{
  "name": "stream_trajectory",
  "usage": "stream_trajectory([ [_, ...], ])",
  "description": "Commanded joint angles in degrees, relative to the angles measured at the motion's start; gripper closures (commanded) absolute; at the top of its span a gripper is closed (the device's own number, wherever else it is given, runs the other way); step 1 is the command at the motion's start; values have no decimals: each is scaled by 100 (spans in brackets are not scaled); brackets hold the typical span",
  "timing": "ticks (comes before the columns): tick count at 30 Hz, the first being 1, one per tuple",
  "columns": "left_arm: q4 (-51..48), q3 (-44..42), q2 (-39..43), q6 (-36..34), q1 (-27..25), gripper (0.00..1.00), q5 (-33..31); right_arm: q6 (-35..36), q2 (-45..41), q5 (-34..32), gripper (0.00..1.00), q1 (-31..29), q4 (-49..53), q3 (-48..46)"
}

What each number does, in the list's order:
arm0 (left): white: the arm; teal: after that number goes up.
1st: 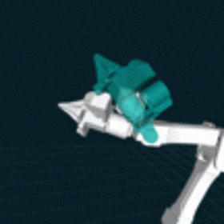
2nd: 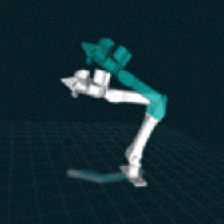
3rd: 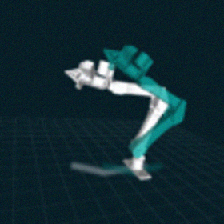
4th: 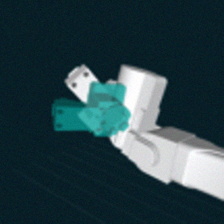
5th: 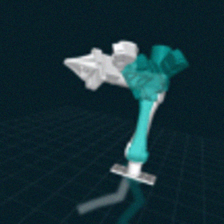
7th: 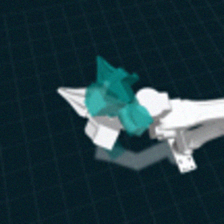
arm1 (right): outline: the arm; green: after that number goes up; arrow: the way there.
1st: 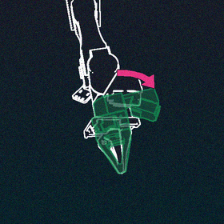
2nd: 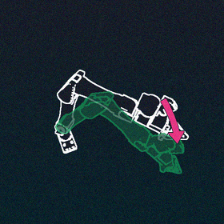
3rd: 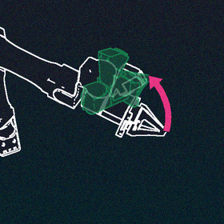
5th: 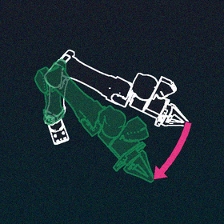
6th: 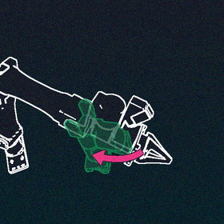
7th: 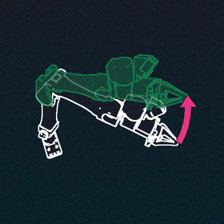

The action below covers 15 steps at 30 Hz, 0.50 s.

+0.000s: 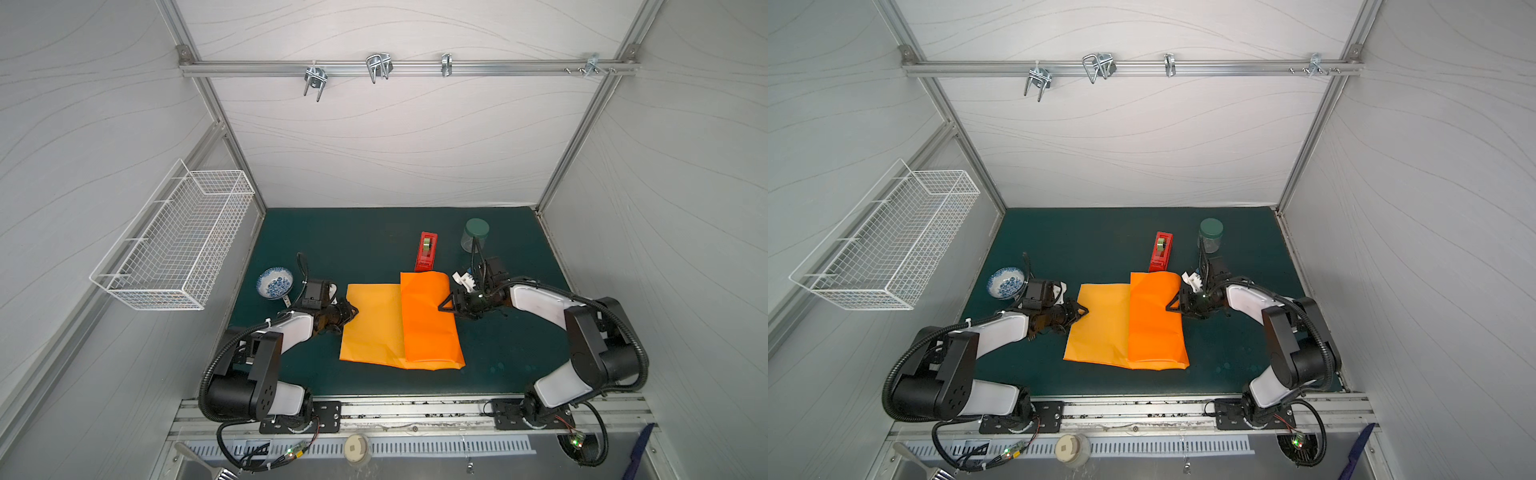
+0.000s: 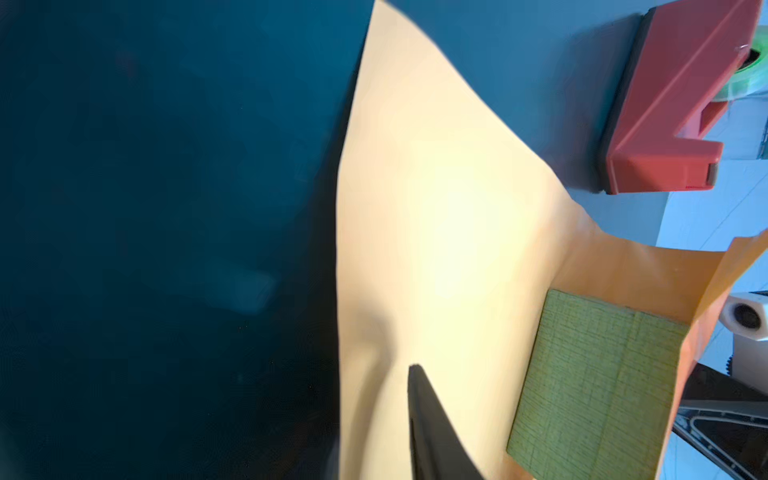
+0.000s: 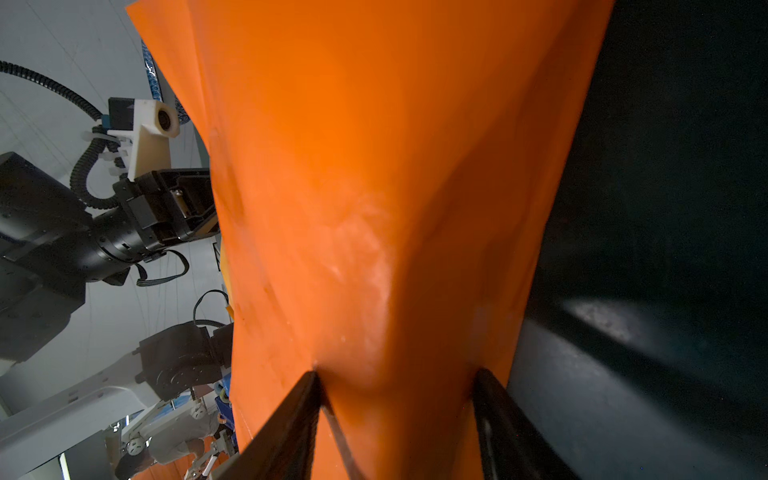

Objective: Wrap the gift box in paper
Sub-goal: 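Grasp the yellow paper edge nearest the left gripper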

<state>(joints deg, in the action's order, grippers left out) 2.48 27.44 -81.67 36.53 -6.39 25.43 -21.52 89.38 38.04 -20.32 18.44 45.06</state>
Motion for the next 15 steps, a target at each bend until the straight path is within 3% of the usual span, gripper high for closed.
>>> stream_trajectory([
  [1, 217, 219, -261, -264, 94, 79, -125, 123, 323, -850, 43, -57, 406, -232],
  [7, 355, 237, -191, -253, 112, 89, -29, 122, 330, -869, 43, -55, 415, -234],
  [15, 437, -107, 1019, 461, -62, 98, 191, 113, 330, -857, 43, -65, 406, -230],
])
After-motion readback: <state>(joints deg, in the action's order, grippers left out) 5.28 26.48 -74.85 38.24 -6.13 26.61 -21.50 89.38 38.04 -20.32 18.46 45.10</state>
